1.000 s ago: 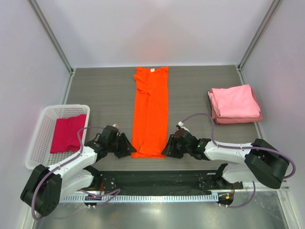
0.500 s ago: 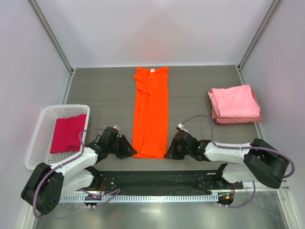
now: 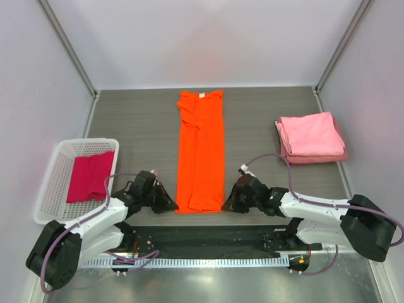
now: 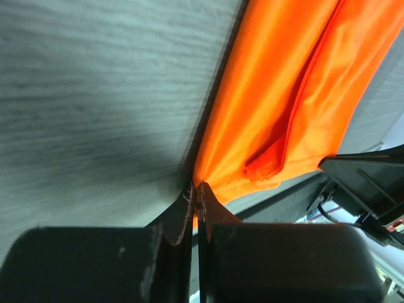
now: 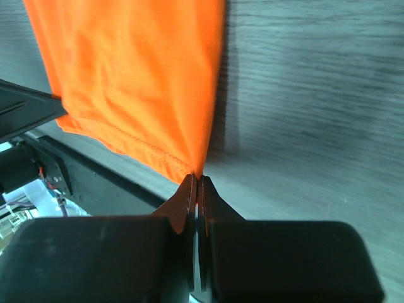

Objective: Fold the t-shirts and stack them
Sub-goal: Fold the tshirt

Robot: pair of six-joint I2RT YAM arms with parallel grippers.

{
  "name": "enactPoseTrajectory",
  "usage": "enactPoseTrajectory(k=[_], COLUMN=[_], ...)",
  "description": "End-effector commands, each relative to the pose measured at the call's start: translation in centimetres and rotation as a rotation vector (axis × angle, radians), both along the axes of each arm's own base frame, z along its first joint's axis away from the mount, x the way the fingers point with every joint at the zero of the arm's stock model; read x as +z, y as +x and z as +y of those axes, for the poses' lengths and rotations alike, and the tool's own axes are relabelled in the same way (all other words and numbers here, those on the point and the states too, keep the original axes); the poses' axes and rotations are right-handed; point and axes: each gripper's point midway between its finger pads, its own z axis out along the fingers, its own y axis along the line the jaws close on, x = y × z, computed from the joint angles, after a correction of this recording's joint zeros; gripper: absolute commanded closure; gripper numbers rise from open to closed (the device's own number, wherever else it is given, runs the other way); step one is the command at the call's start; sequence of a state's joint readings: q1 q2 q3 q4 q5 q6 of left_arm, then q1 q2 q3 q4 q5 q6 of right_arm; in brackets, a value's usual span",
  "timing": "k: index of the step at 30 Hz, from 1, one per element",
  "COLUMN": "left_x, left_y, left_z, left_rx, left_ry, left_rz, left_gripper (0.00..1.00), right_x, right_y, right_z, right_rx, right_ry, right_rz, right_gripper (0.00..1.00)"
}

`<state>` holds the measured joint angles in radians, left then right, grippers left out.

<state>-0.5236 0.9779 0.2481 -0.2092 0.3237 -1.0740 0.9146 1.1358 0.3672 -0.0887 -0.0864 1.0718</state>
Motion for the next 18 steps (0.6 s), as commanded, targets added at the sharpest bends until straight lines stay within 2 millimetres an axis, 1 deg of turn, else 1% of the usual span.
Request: enactPoseTrajectory(k=[1, 2, 3, 4, 5, 6, 7, 9, 10, 11, 12, 13, 14, 15, 16, 17, 18], left_x=[2.6, 3.4, 5.0, 5.6, 6.2, 6.9, 8.2, 9.6, 10.6, 10.9, 11.5, 11.6, 11.8, 11.8, 11.8, 11.5, 11.4], left_y=[-0.5, -0.3, 0.7, 1.1, 1.8, 2.4, 3.7, 5.5, 7.5, 8.6, 10.8, 11.3, 13.0, 14.8, 16.2, 18.3, 19.7], left_z=[-1.4, -1.9, -2.5, -2.7, -2.8, -3.1, -3.3, -3.5, -3.3, -3.2, -2.9, -2.4, -2.5, -1.7, -1.3, -1.1, -0.7], left_rx=[-0.046, -0.049, -0.053, -0.05, -0.043, -0.048, -0.035, -0.031, -0.012, 0.001, 0.022, 0.039, 0.053, 0.09, 0.107, 0.133, 0.156], left_ry=[-0.078, -0.109, -0.138, -0.14, -0.139, -0.139, -0.143, -0.154, -0.147, -0.144, -0.14, -0.136, -0.131, -0.111, -0.086, -0.068, -0.065], left_rz=[0.018, 0.012, -0.024, -0.029, -0.049, -0.07, -0.091, -0.123, -0.149, -0.159, -0.178, -0.186, -0.186, -0.2, -0.216, -0.207, -0.215], left_gripper=[1.0, 1.0, 1.0, 1.0, 1.0, 1.0, 1.0, 1.0, 1.0, 1.0, 1.0, 1.0, 1.0, 1.0, 1.0, 1.0, 1.0], right_x=[3.1, 3.8, 4.2, 5.6, 6.1, 6.6, 7.6, 8.8, 9.8, 10.3, 11.0, 11.4, 11.5, 11.7, 13.0, 11.4, 11.8], right_y=[1.2, 1.5, 1.9, 2.6, 3.0, 4.0, 5.0, 7.0, 9.1, 10.1, 12.3, 13.4, 14.4, 15.6, 17.8, 18.9, 20.2], right_z=[0.6, 0.7, 0.3, 0.7, 0.6, 0.1, 0.1, -0.7, -1.3, -1.6, -2.1, -2.1, -2.1, -2.1, -2.3, -2.1, -2.0], right_rx=[0.009, 0.01, -0.002, -0.006, -0.002, -0.033, -0.05, -0.073, -0.11, -0.118, -0.122, -0.123, -0.115, -0.112, -0.119, -0.107, -0.112], right_ry=[0.015, 0.015, -0.004, 0.011, 0.007, 0.007, 0.02, 0.016, 0.024, 0.023, 0.005, 0.001, -0.009, -0.017, -0.017, -0.033, -0.024], right_rz=[-0.082, -0.101, -0.119, -0.146, -0.162, -0.171, -0.197, -0.245, -0.254, -0.266, -0.284, -0.291, -0.295, -0.305, -0.347, -0.303, -0.318], right_gripper=[0.99, 0.99, 0.99, 0.99, 0.99, 0.99, 0.99, 0.99, 0.99, 0.99, 0.99, 0.99, 0.99, 0.99, 0.99, 0.99, 0.99])
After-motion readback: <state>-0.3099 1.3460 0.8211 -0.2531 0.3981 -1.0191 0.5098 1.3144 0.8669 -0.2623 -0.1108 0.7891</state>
